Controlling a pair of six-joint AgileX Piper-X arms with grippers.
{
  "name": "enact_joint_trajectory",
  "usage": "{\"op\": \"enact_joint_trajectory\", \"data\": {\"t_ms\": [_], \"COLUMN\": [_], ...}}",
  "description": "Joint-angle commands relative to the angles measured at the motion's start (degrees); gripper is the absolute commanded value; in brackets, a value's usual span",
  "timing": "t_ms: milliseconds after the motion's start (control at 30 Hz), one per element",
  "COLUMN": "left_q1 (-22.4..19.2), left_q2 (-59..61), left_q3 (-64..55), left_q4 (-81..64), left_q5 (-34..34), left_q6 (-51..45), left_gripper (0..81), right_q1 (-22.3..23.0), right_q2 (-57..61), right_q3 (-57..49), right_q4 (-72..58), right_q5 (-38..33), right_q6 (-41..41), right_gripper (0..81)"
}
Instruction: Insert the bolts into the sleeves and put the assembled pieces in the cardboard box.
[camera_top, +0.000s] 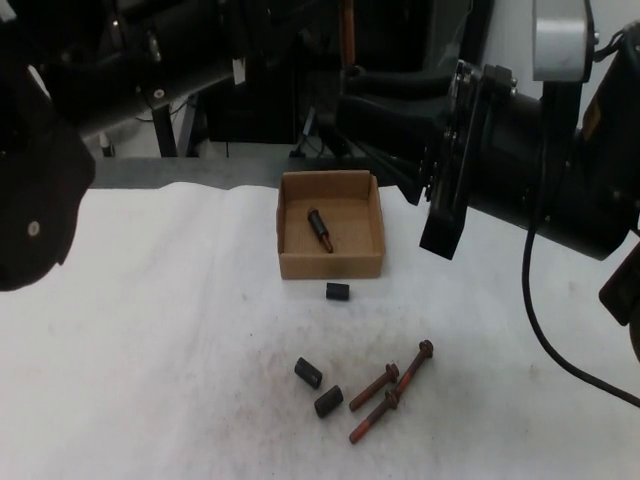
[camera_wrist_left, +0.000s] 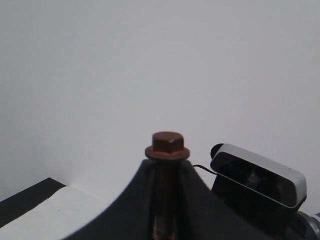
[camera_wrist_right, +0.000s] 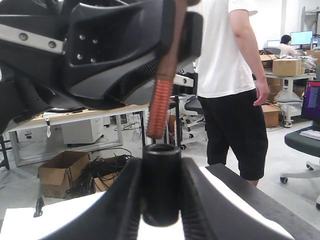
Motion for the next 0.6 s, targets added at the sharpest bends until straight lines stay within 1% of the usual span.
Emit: {"op": "enact_joint_trajectory", "data": {"t_ms": [0,567], "left_q1": [0.1,0.1], "left_q2": [0.0,0.0], "left_q3": [-0.6,-0.4], "left_q4": [-0.1,0.7], "left_q5": [0.5,0.7], "left_q6": [0.1,0.1], "left_gripper": [0.4,0.4], "right_q1": [0.1,0.1], "right_q2": [-0.2,-0.2], "right_q3": [0.0,0.0], "right_q4": [-0.2,-0.2], "right_q5": [0.3,0.3], "right_q6": [-0.5,-0.5], "right_gripper": [0.6,0.6]}}
